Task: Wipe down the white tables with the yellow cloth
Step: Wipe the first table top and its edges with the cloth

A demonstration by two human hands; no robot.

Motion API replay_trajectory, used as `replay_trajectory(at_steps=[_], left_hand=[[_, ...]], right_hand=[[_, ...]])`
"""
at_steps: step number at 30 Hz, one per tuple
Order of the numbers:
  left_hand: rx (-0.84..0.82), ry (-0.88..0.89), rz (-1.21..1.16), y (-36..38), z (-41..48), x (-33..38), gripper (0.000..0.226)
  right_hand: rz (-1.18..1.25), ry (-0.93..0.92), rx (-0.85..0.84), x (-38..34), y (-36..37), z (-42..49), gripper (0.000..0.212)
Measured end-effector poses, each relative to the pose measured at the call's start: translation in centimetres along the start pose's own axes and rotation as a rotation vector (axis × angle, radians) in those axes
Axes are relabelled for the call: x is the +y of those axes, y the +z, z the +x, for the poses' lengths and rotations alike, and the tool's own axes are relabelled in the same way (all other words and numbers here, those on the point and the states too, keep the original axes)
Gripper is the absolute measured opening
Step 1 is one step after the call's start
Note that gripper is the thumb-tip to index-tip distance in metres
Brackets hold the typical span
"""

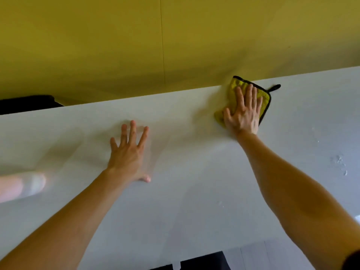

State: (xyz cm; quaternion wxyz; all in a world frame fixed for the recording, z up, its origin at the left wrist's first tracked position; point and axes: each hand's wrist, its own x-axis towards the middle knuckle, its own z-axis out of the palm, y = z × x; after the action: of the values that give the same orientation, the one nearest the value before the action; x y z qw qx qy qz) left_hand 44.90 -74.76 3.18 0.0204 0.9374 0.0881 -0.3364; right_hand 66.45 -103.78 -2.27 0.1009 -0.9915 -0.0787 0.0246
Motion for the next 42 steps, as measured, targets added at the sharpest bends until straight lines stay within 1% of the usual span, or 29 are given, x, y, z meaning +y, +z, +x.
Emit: replay_trajectory(at_steps=[1,2,5,7,9,10,11,12,14,15,16,18,19,21,22,23,25,26,27,29,31,33,35,36,37,39,40,42], left_hand=[[-0.008,-0.011,0.008,0.0,0.2,0.7,0.179],[-0.009,-0.033,0.021,0.0,0.4,1.3,0.181],[-0.009,-0.076,0.061,-0.1,0.5,1.9,0.182],[-0.019,-0.086,0.055,-0.3,0.6,1.8,0.180],[-0.022,-0.086,0.068,-0.4,0.7,1.9,0.181],[-0.024,-0.082,0.068,-0.4,0.8,1.9,0.182],[-0.023,-0.080,0.066,-0.3,0.8,1.9,0.183],[-0.020,-0.078,0.068,-0.3,0.8,1.8,0.182],[-0.020,-0.072,0.089,-0.2,0.7,1.8,0.181],[-0.019,-0.070,0.096,-0.2,0.8,1.8,0.181],[-0.018,-0.068,0.093,-0.1,0.9,1.7,0.181],[-0.027,-0.067,0.081,-0.1,0.8,1.8,0.182],[-0.027,-0.072,0.086,-0.2,0.8,1.9,0.183],[-0.025,-0.093,0.096,-0.2,0.8,2.0,0.184],[-0.026,-0.103,0.095,-0.2,0.9,2.0,0.184],[-0.025,-0.108,0.095,-0.3,0.9,2.0,0.183],[-0.032,-0.108,0.097,-0.4,0.7,1.9,0.182],[-0.036,-0.101,0.090,-0.4,0.7,1.8,0.182],[-0.036,-0.096,0.076,-0.5,0.7,1.7,0.182],[-0.035,-0.089,0.050,-0.6,0.6,1.7,0.182],[-0.034,-0.094,0.056,-0.6,0.5,1.9,0.183],[-0.030,-0.104,0.057,-0.6,0.7,1.9,0.184],[-0.043,-0.103,0.034,-0.8,0.6,2.1,0.185],[-0.046,-0.111,0.029,-0.7,0.6,2.1,0.186],[-0.047,-0.120,0.033,-0.7,0.5,2.1,0.186],[-0.045,-0.125,0.036,-0.6,0.7,2.1,0.187],[-0.039,-0.127,0.038,-0.6,0.7,2.2,0.187],[-0.039,-0.136,0.047,-0.6,0.6,2.2,0.187]], right_hand=[[0.007,-0.014,0.004,-2.1,0.6,-1.4,0.091],[0.010,-0.080,-0.005,-4.8,1.3,-3.5,0.089],[0.046,-0.432,-0.090,-12.3,3.3,-9.9,0.077],[0.068,-0.589,-0.106,-13.2,3.5,-11.0,0.071],[0.091,-0.657,-0.077,-10.3,3.2,-8.7,0.067],[0.093,-0.625,-0.047,-8.1,3.0,-6.8,0.065],[0.084,-0.539,0.003,-5.5,2.6,-4.5,0.064],[0.079,-0.411,0.043,-2.8,2.0,-1.9,0.064],[0.053,-0.156,0.072,1.4,0.3,2.3,0.066],[0.046,-0.087,0.079,2.2,-0.1,3.5,0.068],[0.048,-0.058,0.077,1.8,0.0,3.6,0.070],[0.065,-0.097,0.075,-1.8,1.0,0.6,0.076],[0.074,-0.168,0.061,-4.6,1.6,-2.5,0.079],[0.082,-0.414,-0.059,-10.2,2.9,-9.5,0.083],[0.079,-0.539,-0.127,-12.0,3.1,-12.1,0.082],[0.090,-0.631,-0.149,-12.7,3.1,-13.3,0.079],[0.145,-0.722,-0.105,-10.2,2.9,-11.9,0.073],[0.155,-0.701,-0.068,-7.6,2.7,-10.1,0.072],[0.136,-0.636,-0.028,-4.5,2.2,-7.8,0.072],[0.084,-0.427,0.039,2.3,0.7,-3.4,0.074],[0.020,-0.246,0.055,7.3,-1.2,-0.8,0.074],[0.032,-0.185,0.051,7.2,-1.4,-1.0,0.081],[0.061,-0.150,0.046,2.8,-0.2,-4.9,0.090],[0.086,-0.170,0.032,-0.5,0.5,-8.0,0.091],[0.117,-0.247,-0.021,-3.8,1.3,-11.3,0.092],[0.145,-0.481,-0.139,-8.7,2.1,-16.8,0.091],[0.164,-0.579,-0.168,-9.6,2.2,-18.2,0.088],[0.190,-0.690,-0.145,-7.3,2.0,-17.4,0.080]])
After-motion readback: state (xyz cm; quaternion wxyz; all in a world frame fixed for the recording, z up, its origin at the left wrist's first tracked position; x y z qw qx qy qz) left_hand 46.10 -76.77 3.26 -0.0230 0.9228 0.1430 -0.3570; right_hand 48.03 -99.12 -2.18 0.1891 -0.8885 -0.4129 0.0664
